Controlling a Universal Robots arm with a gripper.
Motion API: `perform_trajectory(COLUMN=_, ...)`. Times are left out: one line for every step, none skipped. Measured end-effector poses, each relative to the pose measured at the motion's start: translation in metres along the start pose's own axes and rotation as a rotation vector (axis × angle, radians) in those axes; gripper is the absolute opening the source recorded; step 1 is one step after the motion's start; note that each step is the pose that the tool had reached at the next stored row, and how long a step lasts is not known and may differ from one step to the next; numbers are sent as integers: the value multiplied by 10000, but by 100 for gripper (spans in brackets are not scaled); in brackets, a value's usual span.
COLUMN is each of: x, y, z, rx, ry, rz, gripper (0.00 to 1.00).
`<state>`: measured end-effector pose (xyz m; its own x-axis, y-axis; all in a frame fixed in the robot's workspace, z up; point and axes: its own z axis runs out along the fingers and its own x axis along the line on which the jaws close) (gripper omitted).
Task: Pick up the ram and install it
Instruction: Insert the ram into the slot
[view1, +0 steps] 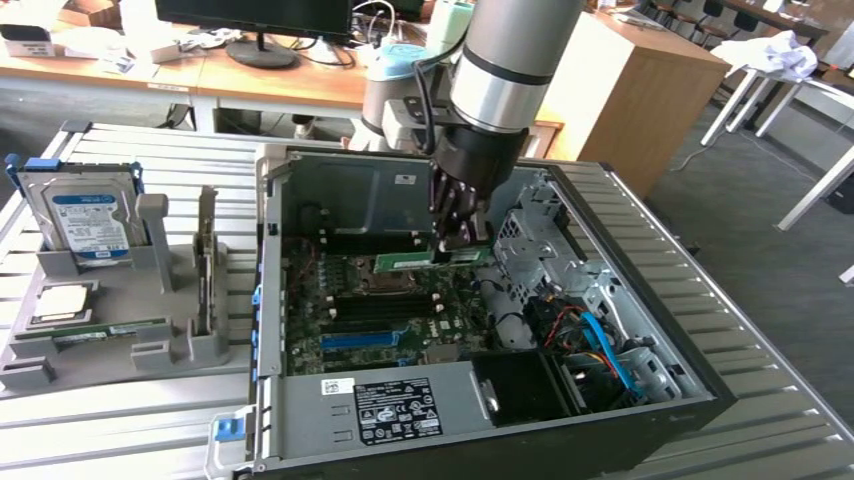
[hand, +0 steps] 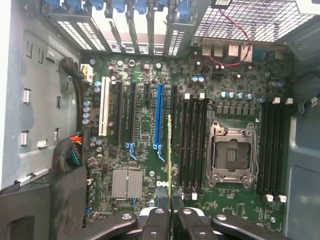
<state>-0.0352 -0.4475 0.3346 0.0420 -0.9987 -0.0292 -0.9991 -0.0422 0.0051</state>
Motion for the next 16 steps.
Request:
perform_trajectory(x=0, y=0, z=3, rx=0, ry=0, rz=0, gripper=13)
perform_trajectory(x=0, y=0, z=6, rx=0, ry=0, rz=0, gripper=13)
perform_trajectory(x=0, y=0, z=9, rx=0, ry=0, rz=0, gripper=13)
perform_trajectory(x=0, y=0, z=12, rx=0, ry=0, rz=0, gripper=13)
perform_trajectory(x=0, y=0, z=15, rx=0, ry=0, rz=0, gripper=13)
perform_trajectory(x=1, y=0, z=18, rx=0, ry=0, rz=0, gripper=13)
perform_trajectory(x=1, y=0, z=21, rx=0, ry=0, rz=0, gripper=13)
perform_trajectory(x=1, y=0, z=24, rx=0, ry=1, rz=0, gripper=13)
perform_trajectory(x=1, y=0, z=27, rx=0, ry=0, rz=0, gripper=13)
perform_trajectory(x=1, y=0, z=30, rx=0, ry=0, rz=0, gripper=13)
perform_trajectory(x=1, y=0, z=33, rx=0, ry=0, rz=0, gripper=13)
perform_trajectory(x=1, y=0, z=36, rx=0, ry=0, rz=0, gripper=13)
perform_trajectory(x=1, y=0, z=39, rx=0, ry=0, rz=0, gripper=13)
perform_trajectory(x=1, y=0, z=42, rx=0, ry=0, rz=0, gripper=13)
perform_trajectory(x=1, y=0, z=45, rx=0, ry=0, rz=0, gripper=13)
perform_trajectory(x=1, y=0, z=47, rx=0, ry=0, rz=0, gripper=13)
